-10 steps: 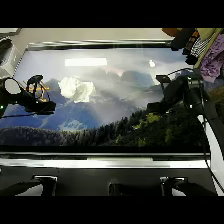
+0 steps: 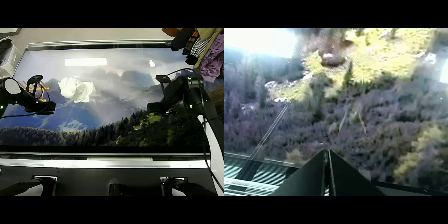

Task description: Fold the clothes and pants, and hang the long-sleeved shirts on hangers.

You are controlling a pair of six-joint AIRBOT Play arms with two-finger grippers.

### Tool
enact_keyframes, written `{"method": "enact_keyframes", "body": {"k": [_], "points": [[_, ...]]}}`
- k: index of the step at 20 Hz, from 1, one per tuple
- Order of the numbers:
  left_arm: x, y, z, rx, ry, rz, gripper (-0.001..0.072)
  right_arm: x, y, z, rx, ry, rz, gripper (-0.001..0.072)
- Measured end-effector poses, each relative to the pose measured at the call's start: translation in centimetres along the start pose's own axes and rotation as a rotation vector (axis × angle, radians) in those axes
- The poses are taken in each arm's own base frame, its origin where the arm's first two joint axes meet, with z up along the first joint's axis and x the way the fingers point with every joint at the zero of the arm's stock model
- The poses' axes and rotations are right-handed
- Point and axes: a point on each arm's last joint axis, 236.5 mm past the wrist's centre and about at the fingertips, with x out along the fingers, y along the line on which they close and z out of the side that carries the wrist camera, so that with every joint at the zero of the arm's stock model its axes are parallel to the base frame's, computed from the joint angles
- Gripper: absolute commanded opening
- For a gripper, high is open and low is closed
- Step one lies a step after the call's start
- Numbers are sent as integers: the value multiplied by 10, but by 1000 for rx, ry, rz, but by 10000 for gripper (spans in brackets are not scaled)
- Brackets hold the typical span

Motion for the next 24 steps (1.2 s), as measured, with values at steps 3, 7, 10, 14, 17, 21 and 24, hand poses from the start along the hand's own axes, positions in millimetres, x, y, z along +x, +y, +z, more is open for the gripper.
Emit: {"method": "enact_keyframes", "body": {"k": [3, 7, 10, 14, 17, 21, 24], "points": [[0, 0, 0, 0, 0, 0, 17, 0, 0, 0, 0, 0, 0, 31], [0, 0, 0, 0, 0, 0, 17, 0, 0, 0, 0, 0, 0, 31], [0, 0, 0, 0, 0, 0, 17, 0, 0, 2, -1, -7, 0, 31], [1, 0, 2, -1, -7, 0, 679, 0, -1, 3, -1, -12, -2, 31], [4, 0, 20, -55, -73, 0, 720, 0, 1, 4, 1, -17, 2, 32], [10, -11, 89, -94, -288, -25, 720, 0, 3, 1, 12, -5, 11, 33], [45, -21, 135, -88, -351, -36, 720, 0, 3, 0, 33, -1, 13, 126]]}}
